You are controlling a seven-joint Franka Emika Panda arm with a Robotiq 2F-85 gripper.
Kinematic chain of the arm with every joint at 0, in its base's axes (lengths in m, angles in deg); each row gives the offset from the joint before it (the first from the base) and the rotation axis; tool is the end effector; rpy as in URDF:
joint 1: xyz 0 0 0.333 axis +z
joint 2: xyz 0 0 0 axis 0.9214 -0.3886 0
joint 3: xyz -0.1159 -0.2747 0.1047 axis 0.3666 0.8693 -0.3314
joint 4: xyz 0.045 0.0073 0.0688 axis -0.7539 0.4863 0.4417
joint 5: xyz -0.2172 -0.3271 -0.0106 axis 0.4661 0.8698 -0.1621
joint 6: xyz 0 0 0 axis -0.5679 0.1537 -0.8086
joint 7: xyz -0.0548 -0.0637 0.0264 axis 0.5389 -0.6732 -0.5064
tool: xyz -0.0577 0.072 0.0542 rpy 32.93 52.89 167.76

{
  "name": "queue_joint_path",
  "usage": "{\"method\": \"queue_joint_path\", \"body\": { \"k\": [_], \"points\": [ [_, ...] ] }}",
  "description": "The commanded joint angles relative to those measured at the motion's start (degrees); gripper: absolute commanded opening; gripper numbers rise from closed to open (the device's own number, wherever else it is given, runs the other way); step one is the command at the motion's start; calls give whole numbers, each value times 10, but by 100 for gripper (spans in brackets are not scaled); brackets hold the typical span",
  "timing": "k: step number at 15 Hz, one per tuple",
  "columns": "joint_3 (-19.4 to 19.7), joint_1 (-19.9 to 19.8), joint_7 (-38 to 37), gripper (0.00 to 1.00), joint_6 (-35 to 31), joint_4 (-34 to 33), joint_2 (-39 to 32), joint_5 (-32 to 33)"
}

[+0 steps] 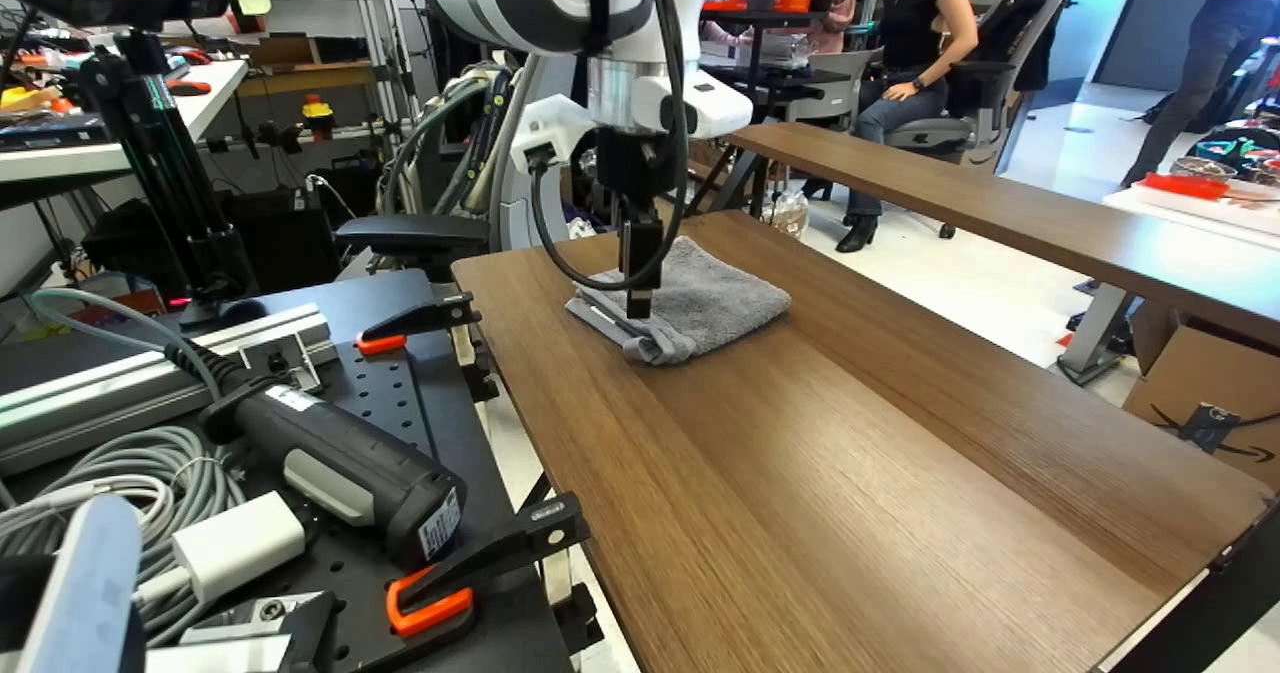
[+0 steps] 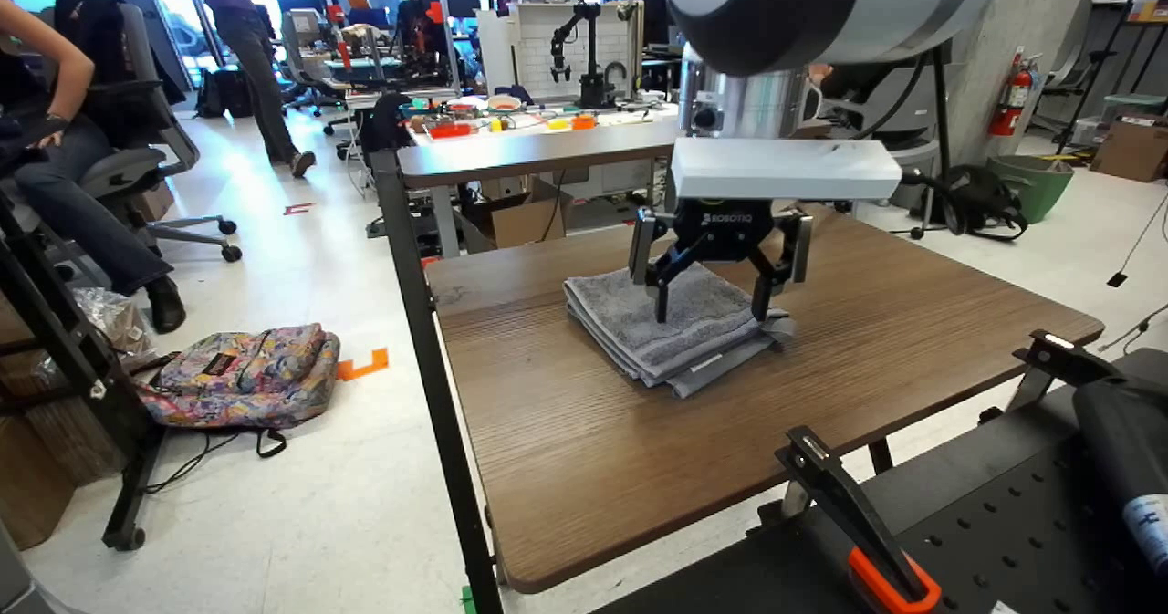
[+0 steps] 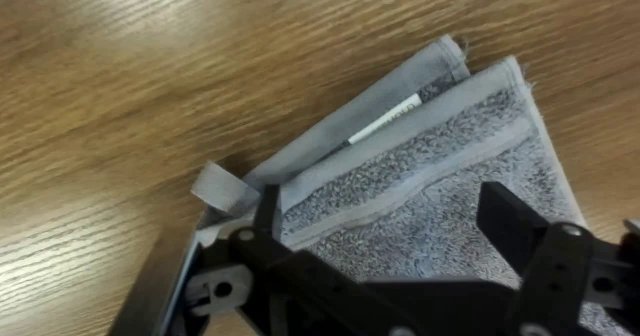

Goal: Move the towel to the right

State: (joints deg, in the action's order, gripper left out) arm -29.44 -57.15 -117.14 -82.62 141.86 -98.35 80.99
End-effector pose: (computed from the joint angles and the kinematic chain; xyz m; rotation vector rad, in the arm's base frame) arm 0.5156 0.1053 0.1407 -3.0873 0.5007 0.0162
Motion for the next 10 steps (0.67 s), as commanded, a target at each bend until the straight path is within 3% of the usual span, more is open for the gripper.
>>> {"method": "queue_joint_path", "body": {
  "k": [1, 10],
  "points": [
    [23, 24, -3, 100, -7, -67, -62, -16],
    [43, 15, 12, 100, 9, -109, -99, -23]
  ]
}}
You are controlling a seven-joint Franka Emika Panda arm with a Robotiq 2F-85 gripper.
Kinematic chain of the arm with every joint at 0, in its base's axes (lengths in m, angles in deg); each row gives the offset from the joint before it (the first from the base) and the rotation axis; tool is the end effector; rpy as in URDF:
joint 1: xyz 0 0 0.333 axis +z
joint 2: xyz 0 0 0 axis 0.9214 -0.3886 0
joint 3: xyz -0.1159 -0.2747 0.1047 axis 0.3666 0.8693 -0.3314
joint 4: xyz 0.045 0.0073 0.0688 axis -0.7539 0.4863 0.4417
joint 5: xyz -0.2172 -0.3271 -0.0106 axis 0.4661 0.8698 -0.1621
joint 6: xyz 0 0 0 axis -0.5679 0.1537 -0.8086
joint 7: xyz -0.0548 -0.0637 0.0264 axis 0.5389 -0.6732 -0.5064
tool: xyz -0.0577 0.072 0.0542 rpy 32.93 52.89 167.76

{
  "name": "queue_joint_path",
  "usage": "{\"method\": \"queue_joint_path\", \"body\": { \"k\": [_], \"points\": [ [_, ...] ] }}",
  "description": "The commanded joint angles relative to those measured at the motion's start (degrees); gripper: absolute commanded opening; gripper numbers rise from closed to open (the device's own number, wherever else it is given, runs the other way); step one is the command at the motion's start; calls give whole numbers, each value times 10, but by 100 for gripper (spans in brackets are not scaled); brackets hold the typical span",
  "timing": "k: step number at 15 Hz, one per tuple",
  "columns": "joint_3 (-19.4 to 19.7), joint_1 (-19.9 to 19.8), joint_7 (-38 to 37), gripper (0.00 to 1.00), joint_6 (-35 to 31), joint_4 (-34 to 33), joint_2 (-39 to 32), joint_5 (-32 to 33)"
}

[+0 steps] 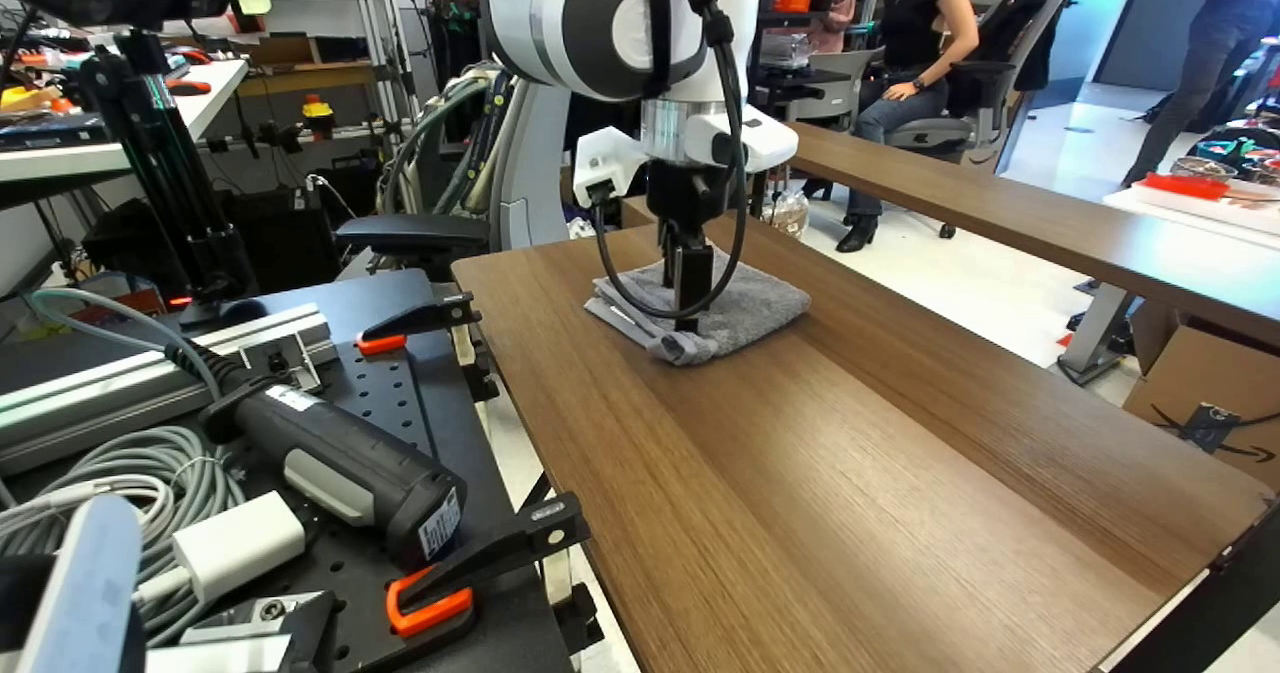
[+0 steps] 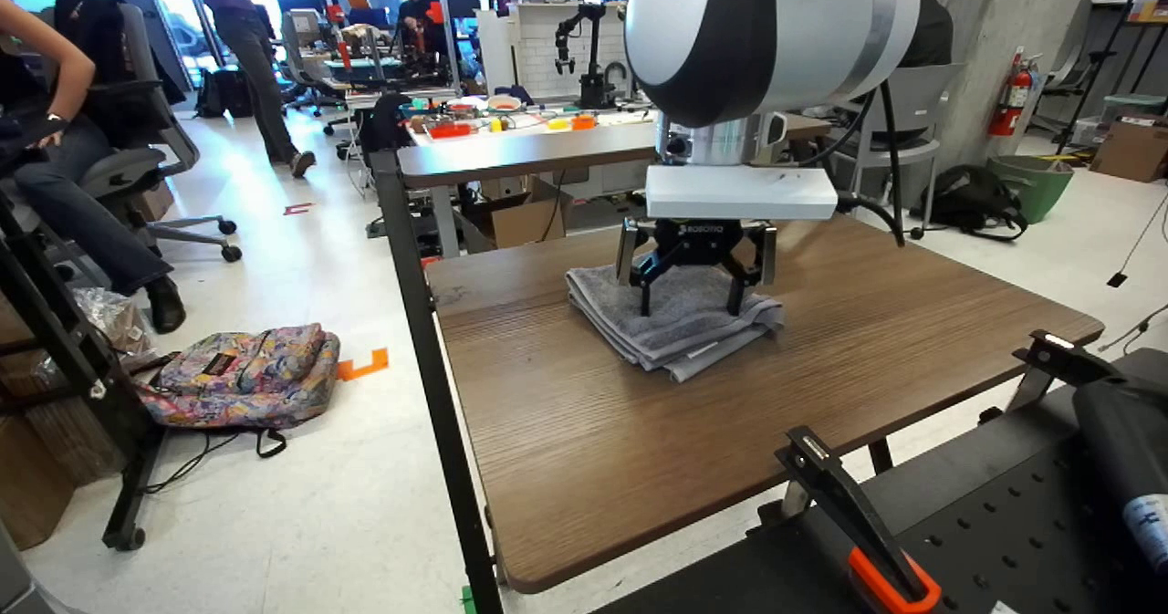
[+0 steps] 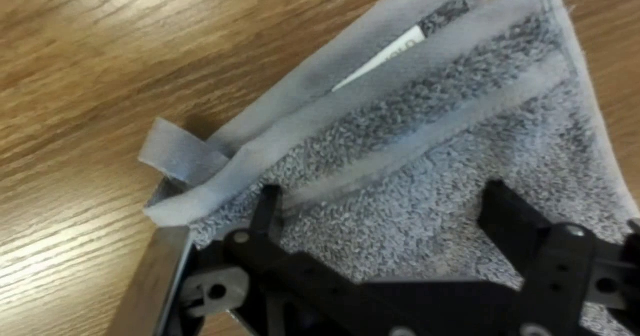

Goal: Move the towel to the right

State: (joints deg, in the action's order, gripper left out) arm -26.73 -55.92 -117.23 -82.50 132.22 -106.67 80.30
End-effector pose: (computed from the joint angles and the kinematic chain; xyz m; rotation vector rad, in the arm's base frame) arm 0.5601 0.0976 0.1133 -3.0903 0.5511 -0.0255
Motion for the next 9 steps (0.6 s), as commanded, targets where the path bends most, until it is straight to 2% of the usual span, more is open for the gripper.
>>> {"method": "queue_joint_path", "body": {
  "k": [1, 5, 9],
  "points": [
    [22, 0, 14, 100, 8, -10, -15, -16],
    [60, -12, 14, 100, 13, -5, -16, -9],
    [100, -44, 19, 100, 15, -6, -25, -9]
  ]
}}
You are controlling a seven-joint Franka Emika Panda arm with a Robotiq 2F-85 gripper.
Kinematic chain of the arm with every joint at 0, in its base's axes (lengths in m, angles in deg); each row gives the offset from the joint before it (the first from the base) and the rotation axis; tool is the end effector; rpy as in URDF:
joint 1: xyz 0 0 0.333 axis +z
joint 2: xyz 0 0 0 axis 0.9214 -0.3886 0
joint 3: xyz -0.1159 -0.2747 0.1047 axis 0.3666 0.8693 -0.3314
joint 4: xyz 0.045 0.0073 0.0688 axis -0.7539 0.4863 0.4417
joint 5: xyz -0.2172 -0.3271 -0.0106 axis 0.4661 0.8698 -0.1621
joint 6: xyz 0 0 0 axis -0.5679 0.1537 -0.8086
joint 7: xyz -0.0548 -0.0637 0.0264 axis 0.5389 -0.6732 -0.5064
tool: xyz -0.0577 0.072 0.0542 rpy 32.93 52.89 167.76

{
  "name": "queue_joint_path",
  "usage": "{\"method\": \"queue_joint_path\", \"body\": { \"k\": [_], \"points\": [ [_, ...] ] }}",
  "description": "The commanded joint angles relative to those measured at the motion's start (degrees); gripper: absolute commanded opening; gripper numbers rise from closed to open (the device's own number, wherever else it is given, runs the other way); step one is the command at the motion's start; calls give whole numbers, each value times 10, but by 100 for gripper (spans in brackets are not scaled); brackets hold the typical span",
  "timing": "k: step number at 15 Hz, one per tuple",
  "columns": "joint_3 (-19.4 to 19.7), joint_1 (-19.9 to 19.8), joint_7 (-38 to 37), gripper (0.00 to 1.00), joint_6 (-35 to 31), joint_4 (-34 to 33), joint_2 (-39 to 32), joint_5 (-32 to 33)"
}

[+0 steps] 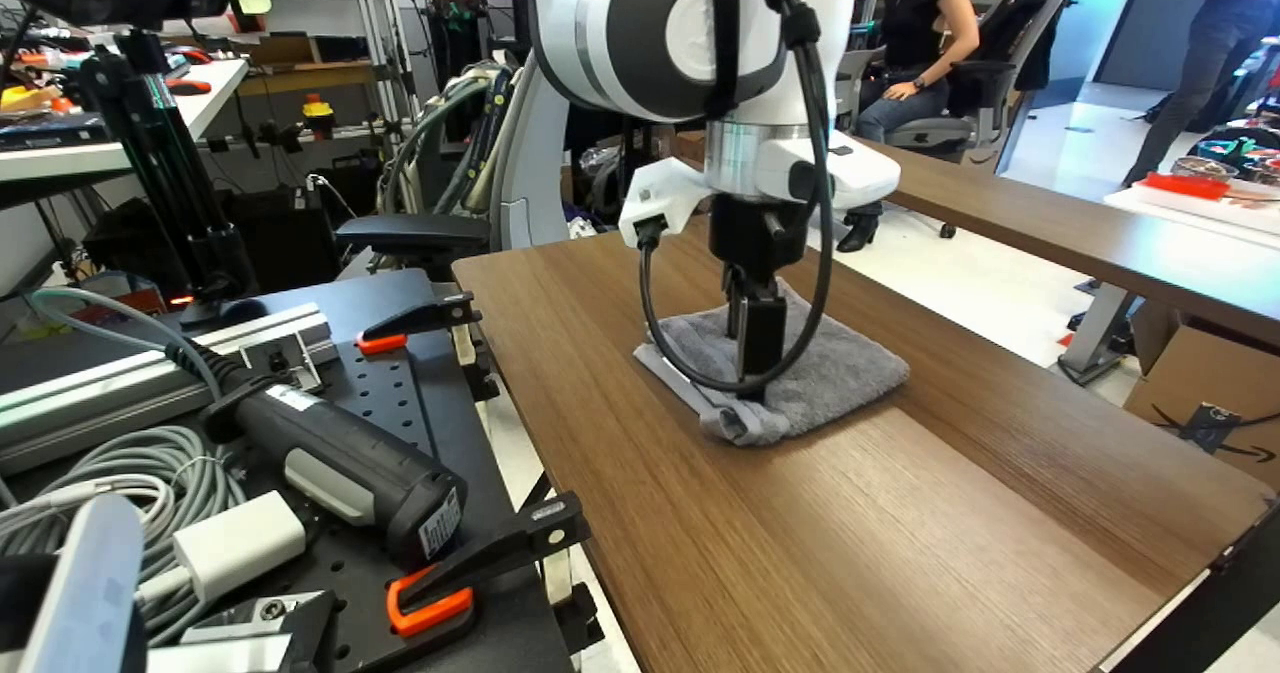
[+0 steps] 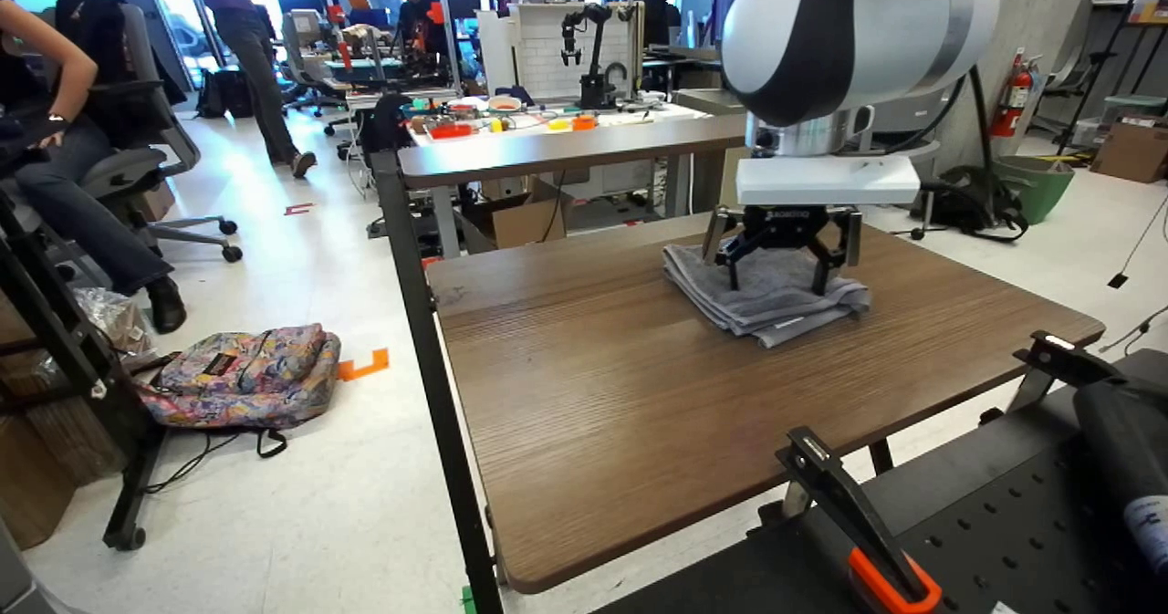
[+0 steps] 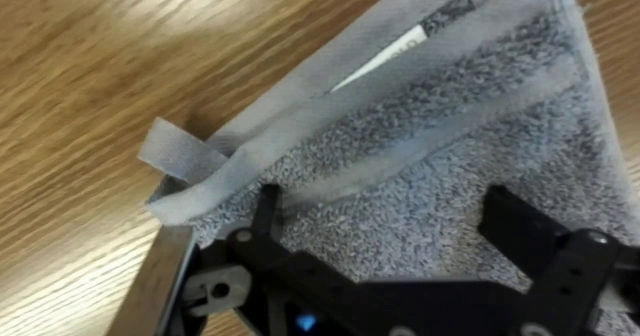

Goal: Move the towel to the right

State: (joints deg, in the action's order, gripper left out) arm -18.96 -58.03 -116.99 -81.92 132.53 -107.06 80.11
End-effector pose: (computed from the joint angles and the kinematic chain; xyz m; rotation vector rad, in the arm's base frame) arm 0.5653 -0.0031 0.1112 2.9678 -0.7549 0.0344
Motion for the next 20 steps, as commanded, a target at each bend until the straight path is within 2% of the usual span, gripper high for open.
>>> {"method": "queue_joint_path", "body": {
  "k": [1, 5, 9, 14, 15, 19, 20],
  "points": [
    [32, -33, 15, 100, 15, -11, -22, -8],
    [53, -74, 21, 100, 30, -26, -29, -14],
    [59, -94, 19, 100, 52, -35, -26, -13],
    [62, -73, 13, 100, 95, -14, 42, 1],
    [56, -69, 28, 100, 126, -6, 71, 8],
    [50, -37, 36, 100, 180, 45, 161, 61],
    [44, -56, 18, 100, 159, -3, 104, 42]
  ]
}}
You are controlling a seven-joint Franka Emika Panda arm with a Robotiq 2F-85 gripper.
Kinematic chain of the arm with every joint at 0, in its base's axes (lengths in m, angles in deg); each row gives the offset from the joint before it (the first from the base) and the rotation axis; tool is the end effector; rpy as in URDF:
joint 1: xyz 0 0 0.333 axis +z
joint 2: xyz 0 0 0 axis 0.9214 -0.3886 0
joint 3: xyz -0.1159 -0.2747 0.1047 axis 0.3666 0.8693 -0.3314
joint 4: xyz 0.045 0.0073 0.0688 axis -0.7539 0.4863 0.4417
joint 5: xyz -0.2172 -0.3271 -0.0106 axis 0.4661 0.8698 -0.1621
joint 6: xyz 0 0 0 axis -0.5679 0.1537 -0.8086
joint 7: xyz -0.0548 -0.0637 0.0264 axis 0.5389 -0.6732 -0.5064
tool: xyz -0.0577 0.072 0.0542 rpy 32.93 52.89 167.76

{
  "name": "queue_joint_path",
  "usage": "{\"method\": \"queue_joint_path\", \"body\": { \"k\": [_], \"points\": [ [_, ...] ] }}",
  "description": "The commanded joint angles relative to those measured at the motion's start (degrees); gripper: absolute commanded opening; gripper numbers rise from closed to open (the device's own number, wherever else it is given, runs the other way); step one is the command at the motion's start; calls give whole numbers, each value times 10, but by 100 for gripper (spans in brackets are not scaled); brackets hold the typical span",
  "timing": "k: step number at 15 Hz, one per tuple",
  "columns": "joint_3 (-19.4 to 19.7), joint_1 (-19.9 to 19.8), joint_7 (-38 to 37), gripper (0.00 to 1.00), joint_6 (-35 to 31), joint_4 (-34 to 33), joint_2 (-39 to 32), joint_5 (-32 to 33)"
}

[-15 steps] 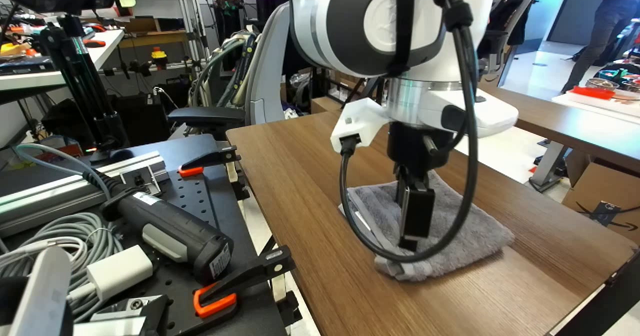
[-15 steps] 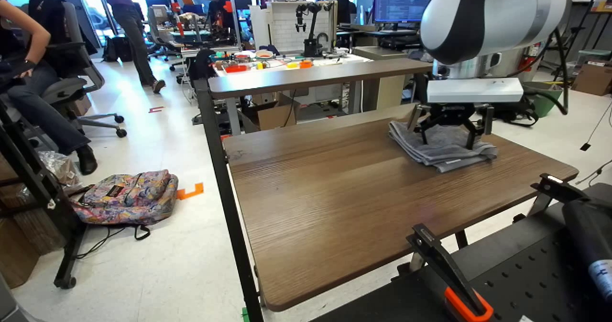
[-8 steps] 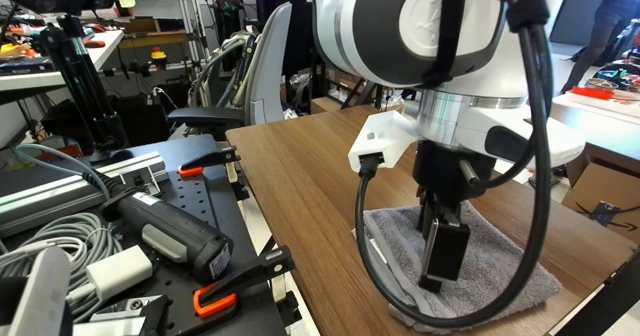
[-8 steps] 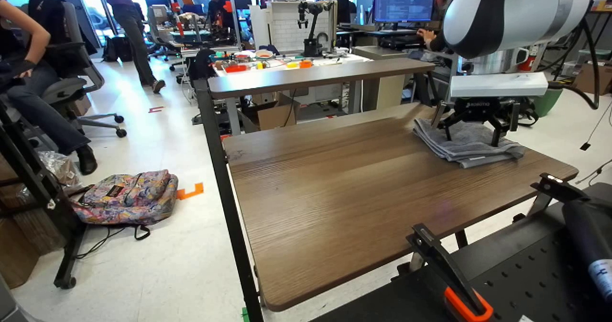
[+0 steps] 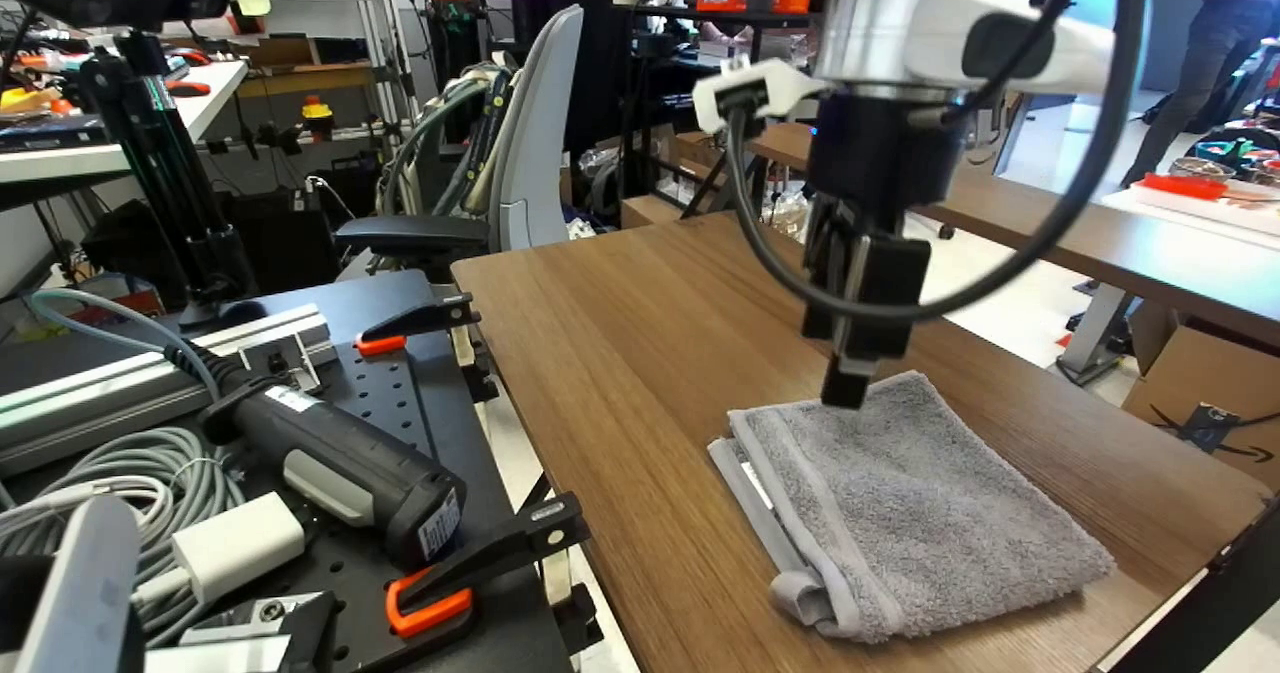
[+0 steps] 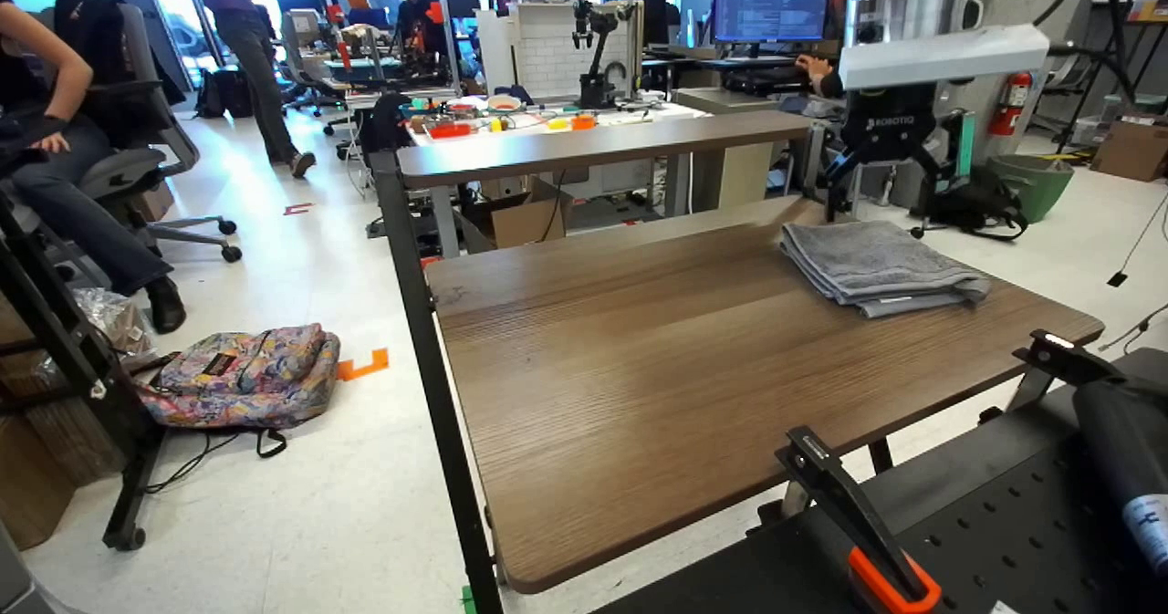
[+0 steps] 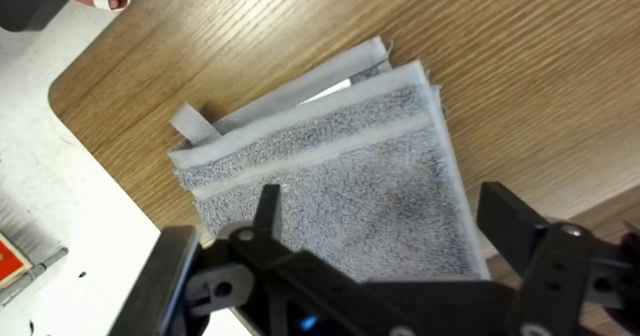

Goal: Move the towel to the right

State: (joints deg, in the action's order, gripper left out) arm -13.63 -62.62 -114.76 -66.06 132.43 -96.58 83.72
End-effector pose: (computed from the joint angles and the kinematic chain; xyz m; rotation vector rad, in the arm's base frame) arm 0.5609 -0.0976 0.1961 2.8690 -0.8702 -0.0992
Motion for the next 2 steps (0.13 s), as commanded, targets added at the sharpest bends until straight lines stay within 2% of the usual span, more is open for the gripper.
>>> {"method": "queue_joint_path", "body": {
  "k": [1, 2],
  "points": [
    [-13, -7, -8, 100, 6, 6, 16, 10],
    [-15, -7, -8, 100, 6, 7, 19, 10]
  ]
}}
